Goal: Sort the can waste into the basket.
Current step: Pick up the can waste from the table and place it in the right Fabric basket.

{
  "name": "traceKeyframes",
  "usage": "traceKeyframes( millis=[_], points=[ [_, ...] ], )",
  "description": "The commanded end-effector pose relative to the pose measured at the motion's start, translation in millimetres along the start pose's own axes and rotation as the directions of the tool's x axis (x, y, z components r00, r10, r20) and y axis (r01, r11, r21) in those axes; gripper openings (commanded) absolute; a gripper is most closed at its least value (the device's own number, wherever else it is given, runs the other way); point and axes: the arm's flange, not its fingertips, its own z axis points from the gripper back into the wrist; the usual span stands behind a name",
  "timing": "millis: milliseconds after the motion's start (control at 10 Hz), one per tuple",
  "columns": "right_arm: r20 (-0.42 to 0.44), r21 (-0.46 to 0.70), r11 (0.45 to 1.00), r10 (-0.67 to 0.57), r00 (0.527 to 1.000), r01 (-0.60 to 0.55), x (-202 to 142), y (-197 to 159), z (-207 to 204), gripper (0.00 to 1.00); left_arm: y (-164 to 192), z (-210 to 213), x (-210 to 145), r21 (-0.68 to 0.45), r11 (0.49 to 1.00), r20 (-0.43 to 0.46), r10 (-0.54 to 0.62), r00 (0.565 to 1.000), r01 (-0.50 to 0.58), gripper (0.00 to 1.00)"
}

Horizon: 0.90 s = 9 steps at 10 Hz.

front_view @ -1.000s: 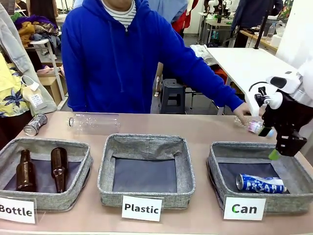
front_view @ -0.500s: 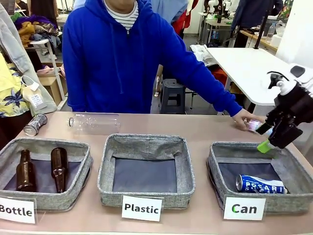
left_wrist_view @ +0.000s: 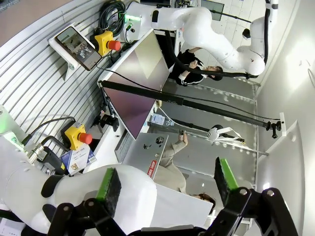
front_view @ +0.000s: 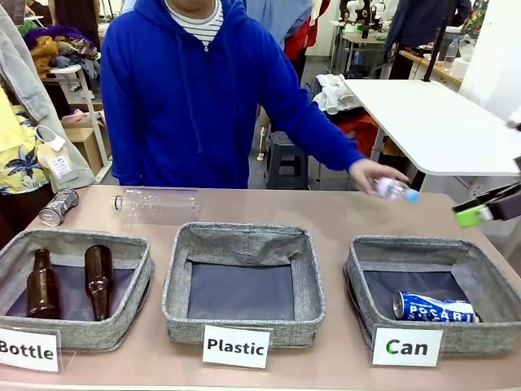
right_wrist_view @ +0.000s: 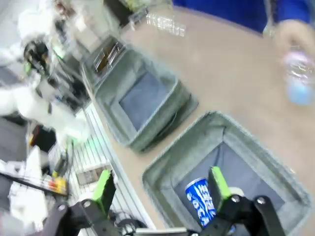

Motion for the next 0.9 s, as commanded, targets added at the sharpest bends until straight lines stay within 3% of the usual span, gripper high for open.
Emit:
traceKeyframes(
  millis=[0, 100, 300, 400, 800],
  points=[
    [0.242, 0.105, 0.958, -0.284, 0.928, 0.266, -62.8, -19.2, -17.0, 1.00, -2.4, 0.6, 0.2, -0.015, 1.000, 0.001, -0.017, 1.000, 0.017, 1.00],
    [0.278, 0.130, 0.932, -0.362, 0.890, 0.338, -72.3, -25.7, -16.7, 1.00, -2.4, 0.6, 0.2, -0.015, 1.000, 0.001, -0.017, 1.000, 0.017, 1.00],
    [0.218, 0.112, 0.925, -0.380, 0.899, 0.364, -66.1, -32.8, -28.0, 1.00, -2.4, 0.6, 0.2, -0.015, 1.000, 0.001, -0.017, 1.000, 0.017, 1.00],
    [0.232, 0.119, 0.937, -0.349, 0.908, 0.329, -51.0, -59.9, 14.9, 1.00, -2.4, 0.6, 0.2, -0.015, 1.000, 0.001, -0.017, 1.000, 0.017, 1.00],
    [0.232, 0.119, 0.937, -0.349, 0.908, 0.329, -51.0, -59.9, 14.9, 1.00, -2.4, 0.6, 0.2, -0.015, 1.000, 0.001, -0.017, 1.000, 0.017, 1.00]
  ],
)
